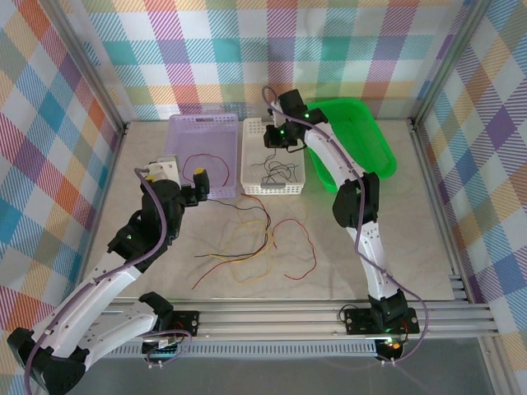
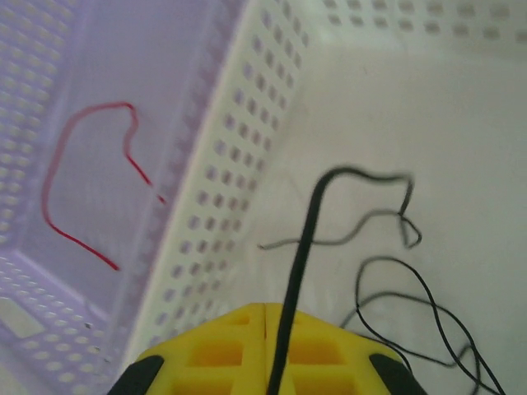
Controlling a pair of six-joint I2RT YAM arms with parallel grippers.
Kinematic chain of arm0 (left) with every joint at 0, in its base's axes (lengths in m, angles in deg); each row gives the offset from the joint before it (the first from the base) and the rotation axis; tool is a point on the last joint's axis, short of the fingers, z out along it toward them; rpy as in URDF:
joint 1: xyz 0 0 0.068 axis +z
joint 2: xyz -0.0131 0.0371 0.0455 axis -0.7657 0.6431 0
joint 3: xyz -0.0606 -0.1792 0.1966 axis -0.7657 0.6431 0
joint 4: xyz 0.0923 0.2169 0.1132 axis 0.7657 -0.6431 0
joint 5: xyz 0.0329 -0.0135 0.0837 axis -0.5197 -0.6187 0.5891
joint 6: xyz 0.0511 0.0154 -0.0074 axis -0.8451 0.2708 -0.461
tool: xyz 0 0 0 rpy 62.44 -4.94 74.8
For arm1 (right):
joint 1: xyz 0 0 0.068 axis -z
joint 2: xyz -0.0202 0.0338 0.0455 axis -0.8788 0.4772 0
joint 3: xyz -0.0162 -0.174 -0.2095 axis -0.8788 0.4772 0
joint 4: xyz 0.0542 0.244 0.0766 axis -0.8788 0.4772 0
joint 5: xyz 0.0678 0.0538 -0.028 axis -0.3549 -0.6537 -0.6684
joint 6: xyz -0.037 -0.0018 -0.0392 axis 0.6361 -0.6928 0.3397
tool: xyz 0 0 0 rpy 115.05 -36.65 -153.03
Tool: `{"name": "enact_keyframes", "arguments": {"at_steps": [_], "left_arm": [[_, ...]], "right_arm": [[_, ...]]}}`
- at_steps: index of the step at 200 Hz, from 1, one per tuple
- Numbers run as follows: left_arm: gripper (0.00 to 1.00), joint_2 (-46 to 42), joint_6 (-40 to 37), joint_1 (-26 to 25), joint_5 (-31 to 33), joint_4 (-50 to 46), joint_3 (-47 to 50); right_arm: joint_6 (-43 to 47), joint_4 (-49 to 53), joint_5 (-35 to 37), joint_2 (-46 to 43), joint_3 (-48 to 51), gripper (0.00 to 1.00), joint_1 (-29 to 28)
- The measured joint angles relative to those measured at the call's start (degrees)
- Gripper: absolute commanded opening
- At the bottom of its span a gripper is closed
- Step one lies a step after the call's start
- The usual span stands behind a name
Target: Untangle the cables
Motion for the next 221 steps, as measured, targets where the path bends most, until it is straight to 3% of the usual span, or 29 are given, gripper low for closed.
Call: {"name": "enact_keyframes", "arguments": {"at_steps": [54,90,144,165,221], "left_arm": [[1.00,1.1,0.0,0.0,-0.2,0.0,0.0],[1.00,1.6,0.0,0.0,-0.6,0.0,0.0],[1.00,2.1,0.0,0.0,-0.6,0.0,0.0],[1.00,2.2,0.0,0.0,-0.6,0.0,0.0],[1.00,2.3,0.0,0.0,-1.3,0.0,0.0]], "right_arm": [[0.2,4.6,3.9,0.3,-0.8,0.28,0.0],[0.3,6.3,5.7,-0.8,-0.9,0.47,0.0],[0.4,8.3,8.4,-10.5,0.7,0.60,0.0],[0.4,6.3,9.3,-19.1,10.4,0.65,-0.3],[0.4,-6.2,10.9,-44.9,51.7,0.71,-2.4]]}}
